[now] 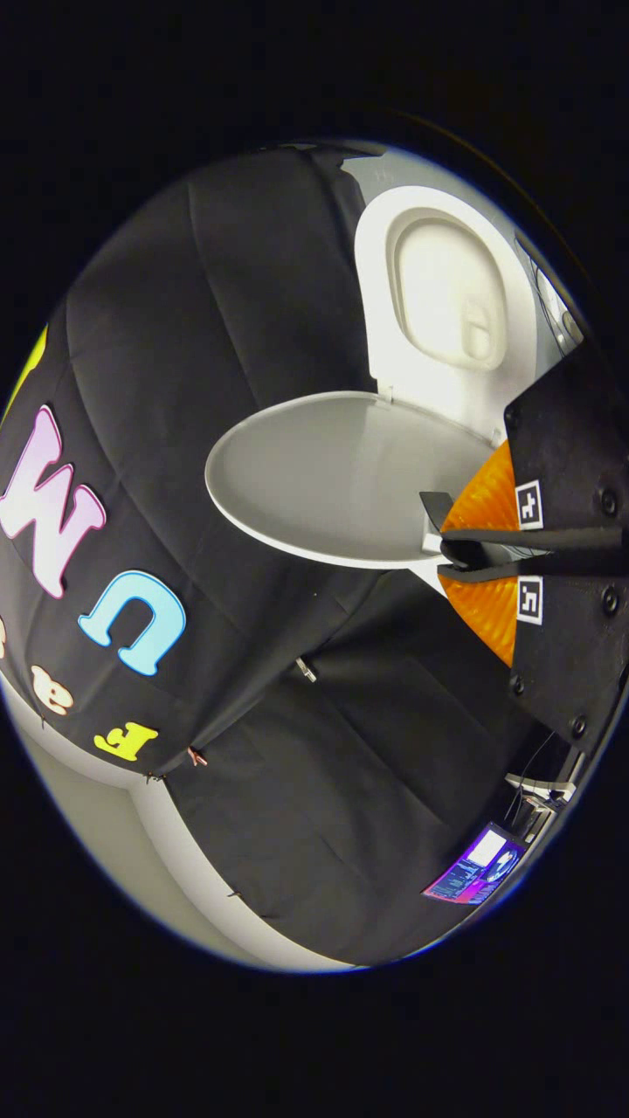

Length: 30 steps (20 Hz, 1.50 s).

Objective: Open the toilet lid.

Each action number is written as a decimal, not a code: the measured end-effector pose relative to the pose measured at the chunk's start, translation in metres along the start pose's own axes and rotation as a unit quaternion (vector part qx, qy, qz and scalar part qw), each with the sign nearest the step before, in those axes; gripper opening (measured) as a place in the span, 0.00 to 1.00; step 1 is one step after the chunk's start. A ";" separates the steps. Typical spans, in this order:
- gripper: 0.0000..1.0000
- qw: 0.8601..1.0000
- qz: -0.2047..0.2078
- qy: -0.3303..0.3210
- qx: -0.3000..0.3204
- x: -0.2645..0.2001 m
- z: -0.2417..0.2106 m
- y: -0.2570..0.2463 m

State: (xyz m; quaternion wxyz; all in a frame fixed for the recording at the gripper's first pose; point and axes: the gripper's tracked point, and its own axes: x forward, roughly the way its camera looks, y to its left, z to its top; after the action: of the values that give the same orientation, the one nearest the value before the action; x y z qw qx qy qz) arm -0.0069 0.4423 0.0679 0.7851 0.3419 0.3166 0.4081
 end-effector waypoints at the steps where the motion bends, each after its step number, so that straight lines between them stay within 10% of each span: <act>1: 0.05 1.000 0.002 0.002 -0.002 0.005 -0.001 0.005; 30: 0.05 0.978 -0.039 0.043 -0.198 0.148 -0.050 0.099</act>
State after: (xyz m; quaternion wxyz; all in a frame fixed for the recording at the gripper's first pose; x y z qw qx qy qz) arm -0.0188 0.6261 0.0859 0.8382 0.1491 0.2757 0.4463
